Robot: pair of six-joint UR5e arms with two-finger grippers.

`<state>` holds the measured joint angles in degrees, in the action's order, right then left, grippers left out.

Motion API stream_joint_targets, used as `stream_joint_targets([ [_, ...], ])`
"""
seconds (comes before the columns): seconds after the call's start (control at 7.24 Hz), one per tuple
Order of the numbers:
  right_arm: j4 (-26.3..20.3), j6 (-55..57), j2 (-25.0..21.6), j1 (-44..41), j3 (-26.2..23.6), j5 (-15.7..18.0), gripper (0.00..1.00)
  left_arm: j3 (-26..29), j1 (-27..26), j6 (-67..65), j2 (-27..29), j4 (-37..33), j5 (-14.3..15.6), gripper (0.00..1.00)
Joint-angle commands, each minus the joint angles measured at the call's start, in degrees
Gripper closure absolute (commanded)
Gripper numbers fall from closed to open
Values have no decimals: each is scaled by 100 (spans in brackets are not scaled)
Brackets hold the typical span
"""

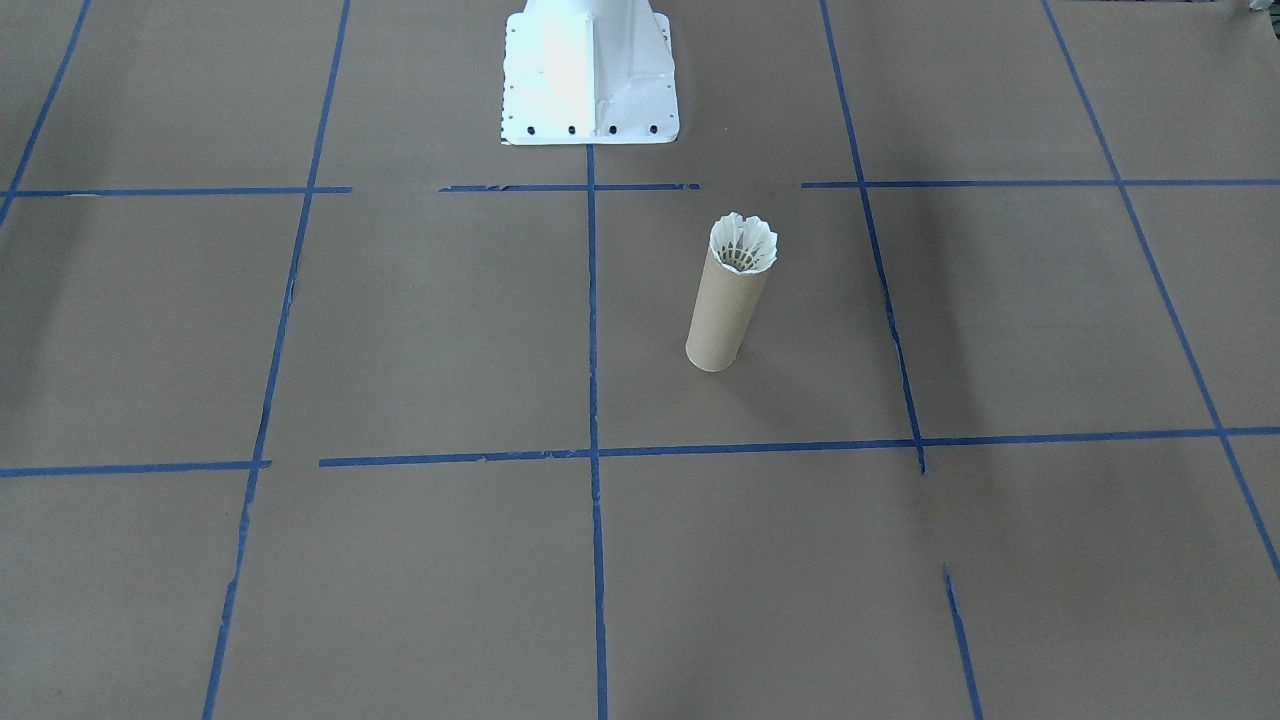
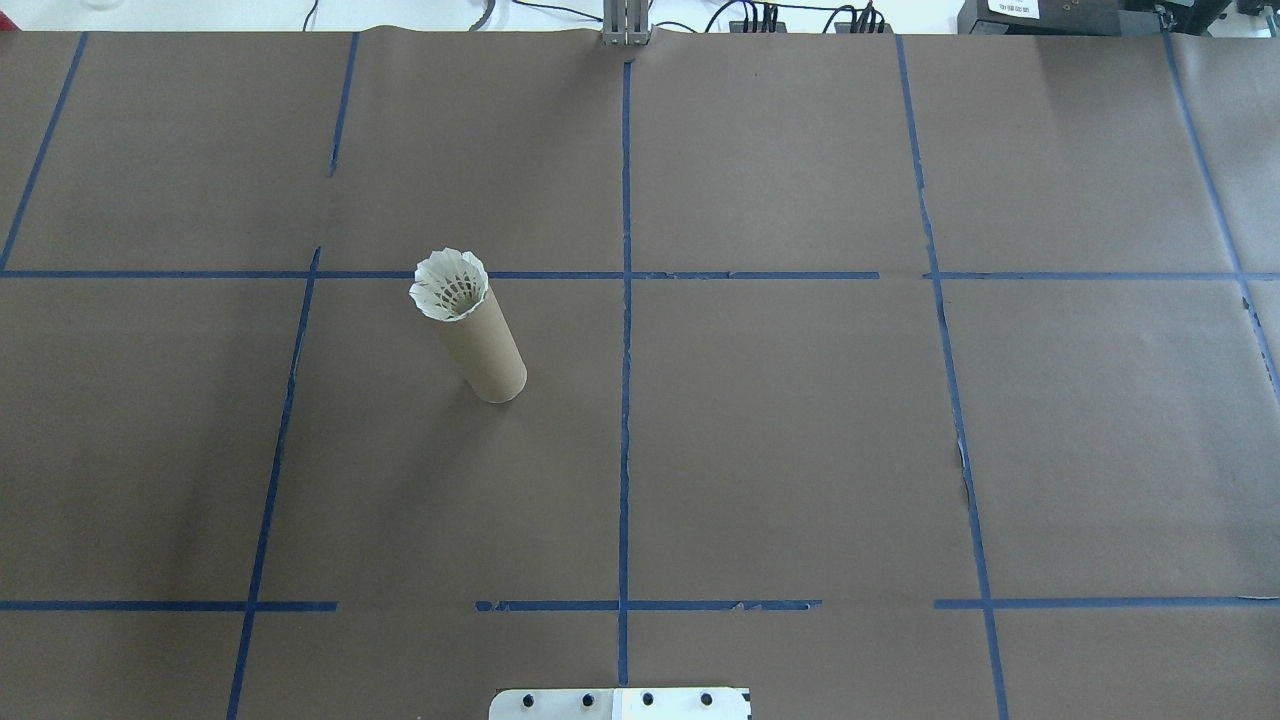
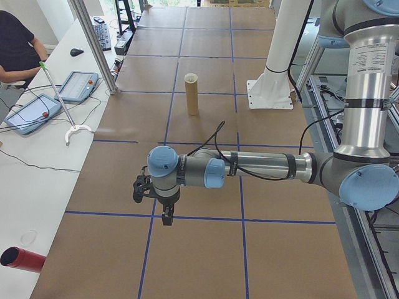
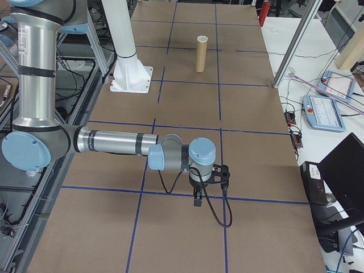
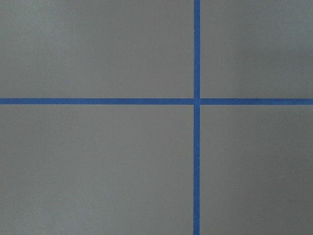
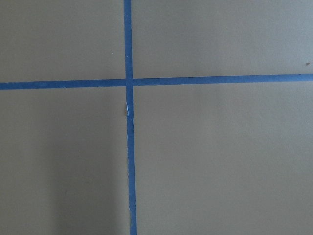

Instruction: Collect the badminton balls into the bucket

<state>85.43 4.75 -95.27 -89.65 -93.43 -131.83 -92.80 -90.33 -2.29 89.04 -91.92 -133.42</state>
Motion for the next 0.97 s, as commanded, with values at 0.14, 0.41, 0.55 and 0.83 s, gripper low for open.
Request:
stream_joint_targets([
  [0.14,0,0,0,0,0,0,0,-37,7,62,17,8,9,0],
  [0.41,0,9,0,0,0,0,0,-37,7,71,25,8,26,0],
  [0.55,0,0,0,0,0,0,0,-37,7,80,17,8,26,0],
  [0.83,0,0,0,0,0,0,0,-46,7,80,17,17,35,0],
])
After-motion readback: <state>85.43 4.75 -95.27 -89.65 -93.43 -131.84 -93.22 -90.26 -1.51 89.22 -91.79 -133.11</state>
